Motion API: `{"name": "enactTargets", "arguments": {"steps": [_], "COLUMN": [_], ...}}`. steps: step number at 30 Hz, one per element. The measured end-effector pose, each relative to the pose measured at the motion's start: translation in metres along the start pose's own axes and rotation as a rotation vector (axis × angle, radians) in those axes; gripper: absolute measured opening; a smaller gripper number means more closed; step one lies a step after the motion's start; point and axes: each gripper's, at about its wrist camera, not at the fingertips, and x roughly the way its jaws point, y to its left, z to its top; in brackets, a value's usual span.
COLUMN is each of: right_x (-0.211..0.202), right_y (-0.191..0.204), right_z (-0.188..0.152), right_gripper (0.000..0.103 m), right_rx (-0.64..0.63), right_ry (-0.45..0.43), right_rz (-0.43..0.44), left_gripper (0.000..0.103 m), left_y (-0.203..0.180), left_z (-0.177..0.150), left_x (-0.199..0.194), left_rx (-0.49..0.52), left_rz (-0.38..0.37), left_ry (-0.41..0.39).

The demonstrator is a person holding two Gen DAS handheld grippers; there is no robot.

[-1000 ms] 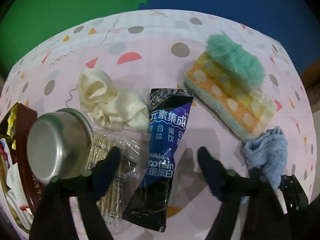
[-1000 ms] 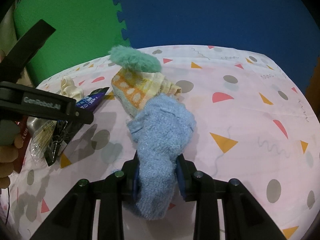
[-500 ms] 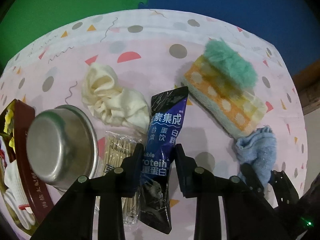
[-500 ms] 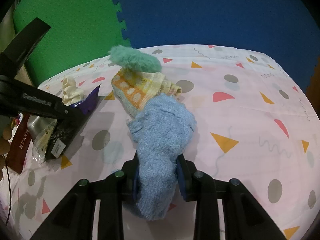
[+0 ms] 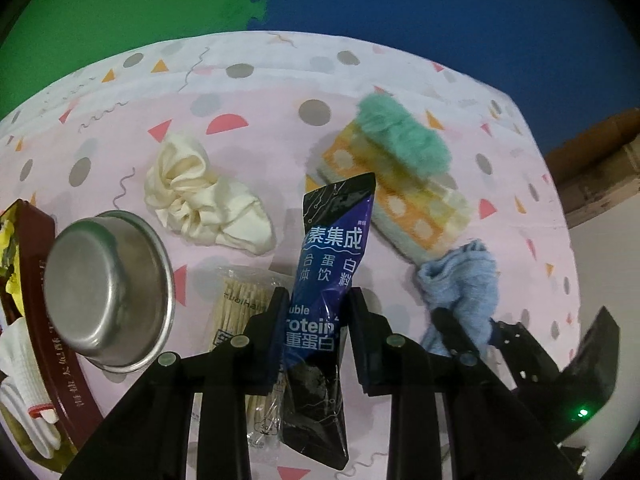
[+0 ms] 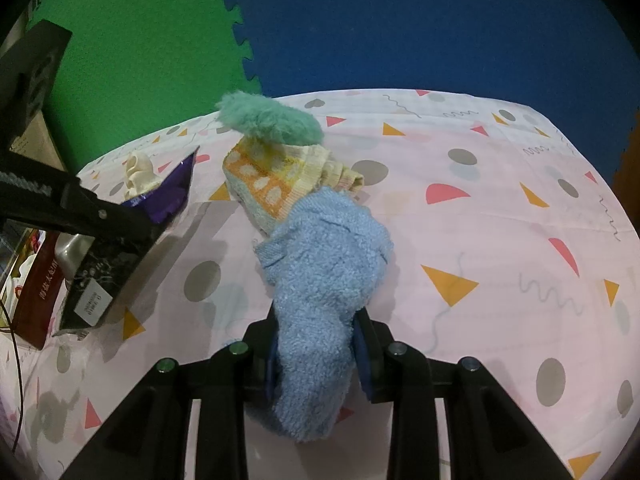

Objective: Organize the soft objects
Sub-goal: 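Grasp the black protein drink pouch with the left tool while the right tool holds the blue sock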

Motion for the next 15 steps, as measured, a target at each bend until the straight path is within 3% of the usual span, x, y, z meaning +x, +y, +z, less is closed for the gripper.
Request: {"name": "enactTargets", "arguments": {"steps": [7,11,15], "right_x": [0.001,0.001,0.001], "right_y": [0.000,0.000,0.001], "right_z": [0.000,0.000,0.000], "right_gripper": [0.032,0.032,0.032], "right_rx": [0.001,0.001,0.003], "right_ry": [0.000,0.000,0.000], "right_rz": [0.001,0.001,0.002], "left_gripper": [0.027,0.030,0.047], "left_y": [-0.009,-0.015,-0.025], "left_z": [-0.013,-0.016,-0.012], "left_x": [0.023,0.024,0.022], "left_rx": [0.034,0.054,0.081], "left_rz": [0.014,0.019,-0.017], "left_ry": [0.059,0.038,0.021]}}
